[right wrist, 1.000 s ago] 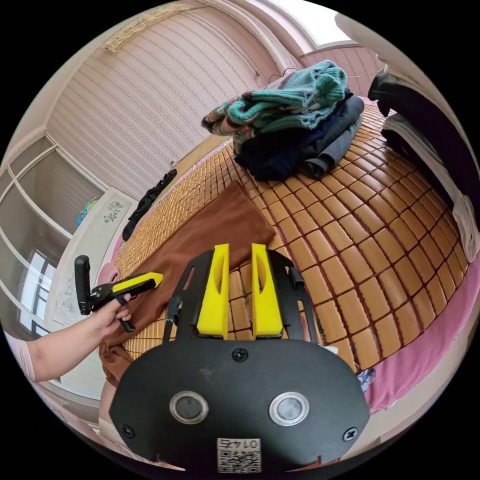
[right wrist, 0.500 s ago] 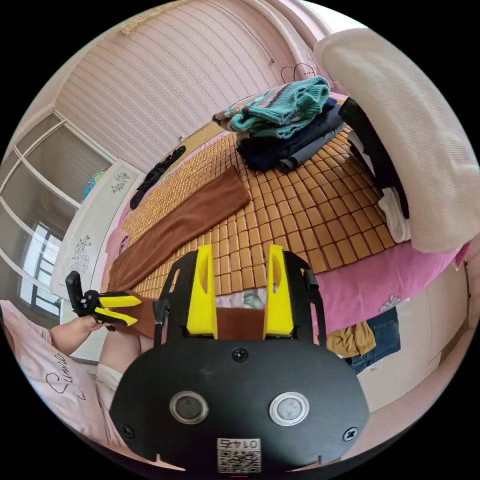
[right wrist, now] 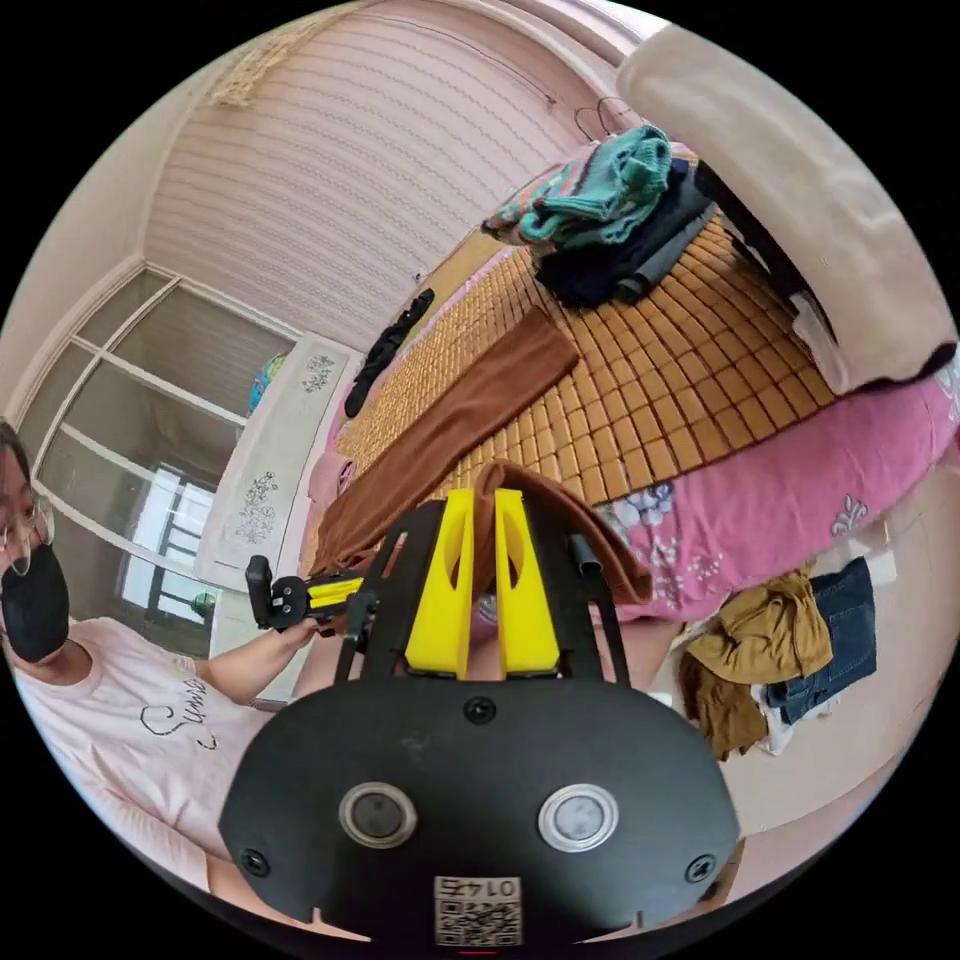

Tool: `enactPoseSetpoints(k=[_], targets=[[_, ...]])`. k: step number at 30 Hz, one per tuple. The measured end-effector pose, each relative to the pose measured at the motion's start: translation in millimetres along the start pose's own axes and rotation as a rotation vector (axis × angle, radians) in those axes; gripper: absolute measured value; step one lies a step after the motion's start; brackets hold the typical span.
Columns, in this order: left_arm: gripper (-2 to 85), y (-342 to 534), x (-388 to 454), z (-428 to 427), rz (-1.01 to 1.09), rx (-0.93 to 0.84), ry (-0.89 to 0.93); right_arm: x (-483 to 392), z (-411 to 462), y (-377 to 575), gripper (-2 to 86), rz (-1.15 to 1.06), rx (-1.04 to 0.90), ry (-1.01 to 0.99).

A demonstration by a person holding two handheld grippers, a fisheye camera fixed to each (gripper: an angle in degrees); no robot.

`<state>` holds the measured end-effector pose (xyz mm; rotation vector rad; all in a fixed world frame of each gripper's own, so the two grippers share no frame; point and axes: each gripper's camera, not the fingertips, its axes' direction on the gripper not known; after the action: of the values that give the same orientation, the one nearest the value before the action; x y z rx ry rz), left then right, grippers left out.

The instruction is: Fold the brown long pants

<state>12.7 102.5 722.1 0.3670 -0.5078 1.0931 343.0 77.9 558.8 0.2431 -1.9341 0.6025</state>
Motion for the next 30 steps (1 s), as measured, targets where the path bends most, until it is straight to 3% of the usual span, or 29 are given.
enactPoseSetpoints(k=[2, 6, 8, 10, 13, 16, 20, 26, 30], targets=[[-0.6, 8.8, -11.5, -18.6, -0.061, 0.055, -0.007, -29.9, -2.1, -26.9, 2.8, -0.109, 0.054, -0.051], [-0.9, 39.7, -21.9, -84.1, -0.071, 0.331, -0.058, -84.7, -36.7, -49.0, 2.7, -0.330, 0.264, -0.259], [-1.0, 56.4, -18.7, -97.3, -0.015, 0.409, -0.067, -84.3, -51.1, -38.6, 2.8, -0.331, 0.311, -0.208], [-1.0, 69.6, -18.6, -82.8, 0.016, 0.385, 0.071, -62.6, -49.8, -25.2, 2.9, -0.239, 0.256, -0.061], [-1.0, 76.1, -18.2, -31.2, -0.057, 0.267, 0.273, 12.9, -18.2, 6.7, 3.2, 0.096, 0.006, 0.102], [-1.0, 82.7, -17.6, 9.0, -0.152, 0.181, 0.344, 63.6, 9.9, 50.0, 3.8, 0.313, -0.183, 0.217], [-0.9, 90.3, -21.2, 13.2, -0.189, 0.183, 0.388, 51.9, 3.3, 66.0, 5.7, 0.315, -0.143, 0.273], [1.3, 104.2, -39.6, -6.5, -0.222, 0.208, 0.221, -0.1, -3.4, 30.6, 6.9, 0.148, -0.020, 0.550], [5.9, 107.8, -51.6, -8.3, -0.253, 0.239, 0.096, -22.9, 34.3, -0.9, 10.6, -0.003, -0.081, 0.485]])
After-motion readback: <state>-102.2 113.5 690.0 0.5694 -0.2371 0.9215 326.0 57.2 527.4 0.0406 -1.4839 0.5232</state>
